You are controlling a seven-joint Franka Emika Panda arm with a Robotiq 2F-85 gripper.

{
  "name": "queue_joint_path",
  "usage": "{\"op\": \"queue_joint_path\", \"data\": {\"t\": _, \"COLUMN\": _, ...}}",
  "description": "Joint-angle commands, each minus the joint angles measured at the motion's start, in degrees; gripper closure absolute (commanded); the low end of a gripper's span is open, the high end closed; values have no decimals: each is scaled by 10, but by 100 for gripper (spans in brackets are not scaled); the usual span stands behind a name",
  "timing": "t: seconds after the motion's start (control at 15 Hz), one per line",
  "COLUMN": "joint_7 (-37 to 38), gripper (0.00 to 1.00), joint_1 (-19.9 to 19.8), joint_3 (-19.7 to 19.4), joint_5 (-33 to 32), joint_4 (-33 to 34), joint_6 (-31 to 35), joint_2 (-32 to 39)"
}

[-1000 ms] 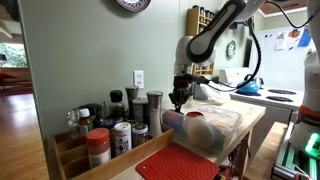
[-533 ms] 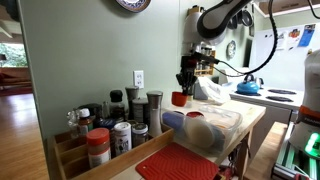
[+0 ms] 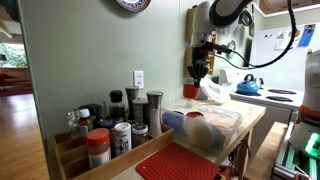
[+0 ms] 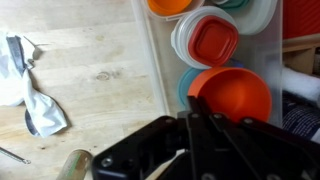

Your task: Remove the orange and blue cups from the container

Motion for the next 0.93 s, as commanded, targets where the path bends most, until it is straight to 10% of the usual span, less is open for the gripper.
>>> {"op": "queue_joint_path", "data": {"t": 0.0, "joint_7": 8, "gripper": 99, "joint_1": -47, "joint_3": -20, "joint_5": -6, "joint_4": -59, "joint_6": 10, "joint_2": -54}}
{"op": "queue_joint_path", "data": {"t": 0.47, "joint_7": -41, "gripper": 99, "joint_1": -144, "joint_3": -68, "joint_5": -98, "joint_4": -114, "joint_6": 17, "joint_2": -54}}
{"op": "queue_joint_path", "data": {"t": 0.87, "joint_7": -49, "gripper": 99, "joint_1": -135, "joint_3": -66, "joint_5": -83, "joint_4": -124, "joint_6": 137, "joint_2": 64}}
